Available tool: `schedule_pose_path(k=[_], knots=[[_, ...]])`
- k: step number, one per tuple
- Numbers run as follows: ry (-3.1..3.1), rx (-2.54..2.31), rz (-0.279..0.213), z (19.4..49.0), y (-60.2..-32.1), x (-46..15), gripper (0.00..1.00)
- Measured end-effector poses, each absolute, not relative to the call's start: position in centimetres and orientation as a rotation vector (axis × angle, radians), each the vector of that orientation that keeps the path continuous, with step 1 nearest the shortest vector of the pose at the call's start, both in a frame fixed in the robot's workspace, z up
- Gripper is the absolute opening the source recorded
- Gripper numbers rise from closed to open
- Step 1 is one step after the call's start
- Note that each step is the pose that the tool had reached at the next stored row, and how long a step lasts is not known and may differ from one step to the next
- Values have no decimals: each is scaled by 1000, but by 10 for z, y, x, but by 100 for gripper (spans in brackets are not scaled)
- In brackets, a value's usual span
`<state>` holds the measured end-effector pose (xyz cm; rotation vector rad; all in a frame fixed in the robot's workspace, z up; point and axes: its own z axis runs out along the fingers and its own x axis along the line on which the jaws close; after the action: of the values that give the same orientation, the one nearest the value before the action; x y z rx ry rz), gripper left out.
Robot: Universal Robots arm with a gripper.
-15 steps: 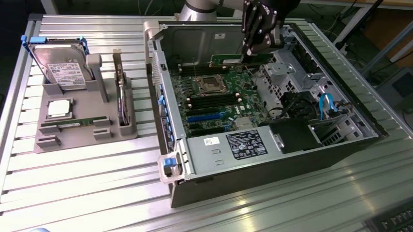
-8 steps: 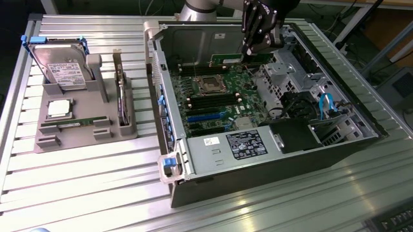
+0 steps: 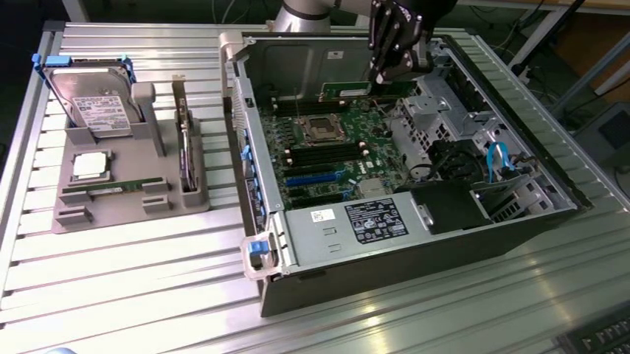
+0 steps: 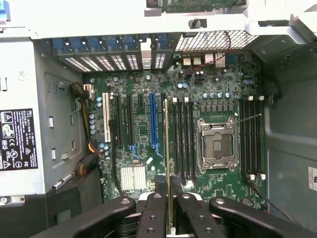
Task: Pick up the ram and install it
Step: 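Insert the ram into the slot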
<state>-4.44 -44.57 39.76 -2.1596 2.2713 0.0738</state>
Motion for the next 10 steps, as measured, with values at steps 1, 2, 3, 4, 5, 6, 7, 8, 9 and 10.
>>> schedule_pose_path(k=[1,2,3,4,5,6,7,8,9,10], knots=[[2271,-2159,75,397,-445,-45,14],[2270,-2159,76,396,-445,-45,14],[2270,-2159,77,396,-444,-45,14],[2271,-2159,77,396,-441,-45,14],[2271,-2159,77,395,-435,-46,14],[2271,-2159,77,395,-429,-46,14],[2271,-2159,77,395,-425,-46,14],[2271,-2159,77,395,-423,-46,14],[2271,-2159,77,395,-421,-46,14],[2271,-2159,77,395,-420,-46,14]])
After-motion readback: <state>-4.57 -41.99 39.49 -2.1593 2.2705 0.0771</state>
